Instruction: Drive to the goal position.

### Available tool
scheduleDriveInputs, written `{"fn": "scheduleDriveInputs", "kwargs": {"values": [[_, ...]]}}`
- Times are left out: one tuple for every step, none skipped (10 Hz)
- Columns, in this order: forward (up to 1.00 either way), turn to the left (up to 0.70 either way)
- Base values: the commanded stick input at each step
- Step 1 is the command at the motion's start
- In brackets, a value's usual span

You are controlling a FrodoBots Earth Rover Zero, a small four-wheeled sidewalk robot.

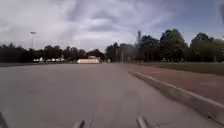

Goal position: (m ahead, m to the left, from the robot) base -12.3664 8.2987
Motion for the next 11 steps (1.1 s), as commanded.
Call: {"fn": "scheduleDriveInputs", "kwargs": {"values": [[1.0,0.0],[1.0,0.0],[1.0,0.0],[1.0,0.0],[1.0,0.0],[1.0,0.0],[1.0,0.0],[1.0,0.0],[1.0,0.0],[1.0,0.0],[1.0,0.0]]}}
